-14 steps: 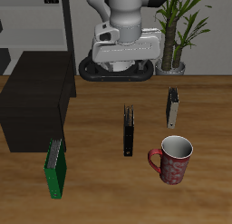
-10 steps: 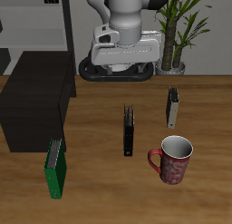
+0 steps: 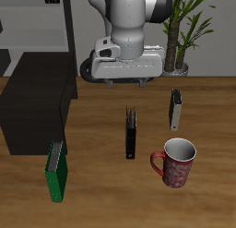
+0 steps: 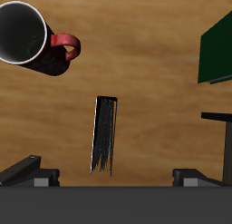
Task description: Place the black book upright on top of the shelf and place the red mug on top of the shelf
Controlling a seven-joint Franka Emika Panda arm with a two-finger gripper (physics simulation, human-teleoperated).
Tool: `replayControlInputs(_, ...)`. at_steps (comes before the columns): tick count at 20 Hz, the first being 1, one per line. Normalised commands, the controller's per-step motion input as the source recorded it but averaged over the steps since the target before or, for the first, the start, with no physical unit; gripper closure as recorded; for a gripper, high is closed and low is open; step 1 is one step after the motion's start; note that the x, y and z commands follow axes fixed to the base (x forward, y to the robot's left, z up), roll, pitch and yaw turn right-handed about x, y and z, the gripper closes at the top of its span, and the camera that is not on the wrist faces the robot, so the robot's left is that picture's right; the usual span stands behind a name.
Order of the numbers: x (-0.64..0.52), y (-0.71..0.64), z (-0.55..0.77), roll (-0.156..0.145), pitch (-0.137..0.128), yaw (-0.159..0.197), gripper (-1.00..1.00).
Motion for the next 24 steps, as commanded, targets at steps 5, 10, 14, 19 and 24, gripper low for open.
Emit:
replayControlInputs(5, 0.17, 0.09, -0.32, -0.007, 0.002, -0.025, -1.0)
replayControlInputs(10, 0.16, 0.16, -0.36, 0.008, 0.035, 0.002, -1.0)
replayControlInputs(14, 0.09, 0.07, -0.42, -0.007, 0.041, 0.009, -1.0)
replayControlInputs(19, 0.06, 0.03, -0.34, -0.02, -0.001, 0.053, -1.0)
replayControlInputs(24, -0.04, -0.05, -0.27, -0.02, -0.032, -0.007, -1.0)
